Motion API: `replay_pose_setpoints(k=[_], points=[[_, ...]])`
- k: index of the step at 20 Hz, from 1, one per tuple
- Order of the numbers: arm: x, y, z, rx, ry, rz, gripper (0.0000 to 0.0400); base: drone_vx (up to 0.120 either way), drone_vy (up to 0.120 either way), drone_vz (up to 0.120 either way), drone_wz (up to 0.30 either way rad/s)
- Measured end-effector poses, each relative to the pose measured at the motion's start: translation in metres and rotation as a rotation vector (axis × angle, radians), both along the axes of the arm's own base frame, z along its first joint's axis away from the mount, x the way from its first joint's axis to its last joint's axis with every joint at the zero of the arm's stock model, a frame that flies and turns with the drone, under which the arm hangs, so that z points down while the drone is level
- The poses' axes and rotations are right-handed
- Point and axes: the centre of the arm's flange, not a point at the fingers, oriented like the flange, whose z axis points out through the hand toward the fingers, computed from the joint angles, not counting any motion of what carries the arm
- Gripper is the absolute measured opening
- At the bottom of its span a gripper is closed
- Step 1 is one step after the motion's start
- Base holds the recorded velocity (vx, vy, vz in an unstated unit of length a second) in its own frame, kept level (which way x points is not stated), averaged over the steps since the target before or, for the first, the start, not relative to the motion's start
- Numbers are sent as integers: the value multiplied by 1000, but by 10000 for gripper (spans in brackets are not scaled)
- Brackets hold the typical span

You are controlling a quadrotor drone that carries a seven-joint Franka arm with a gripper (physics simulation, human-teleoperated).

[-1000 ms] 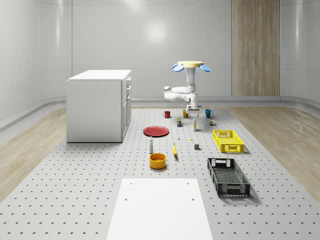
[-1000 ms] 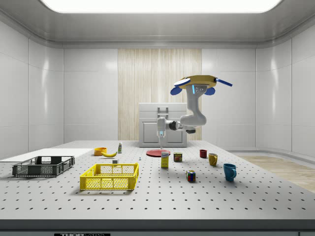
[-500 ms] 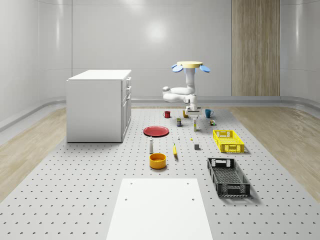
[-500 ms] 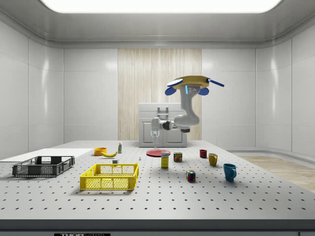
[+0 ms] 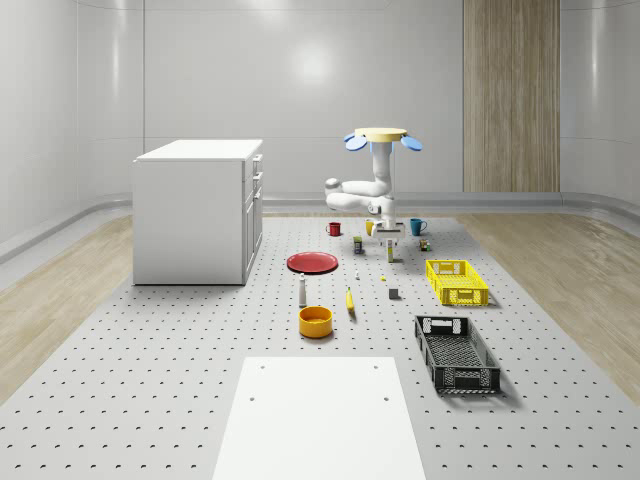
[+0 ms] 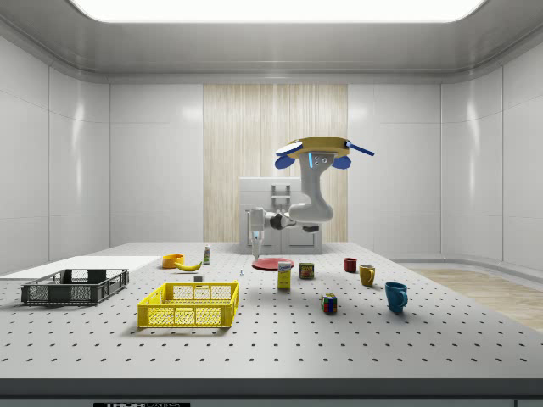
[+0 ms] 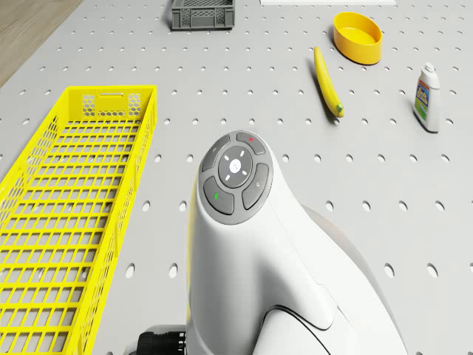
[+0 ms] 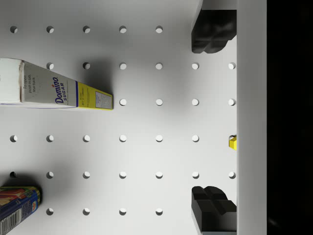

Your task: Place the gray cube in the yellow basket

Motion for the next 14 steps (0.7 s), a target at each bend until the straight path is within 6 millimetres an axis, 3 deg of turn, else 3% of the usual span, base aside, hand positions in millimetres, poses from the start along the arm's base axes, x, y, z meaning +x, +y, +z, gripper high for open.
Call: replay_pose_setpoints(k=[9, 14], points=[[0, 0, 0, 0, 0, 0, 400, 120, 0, -120, 0], [0, 0, 0, 0, 0, 0, 400, 120, 0, -8, 0]])
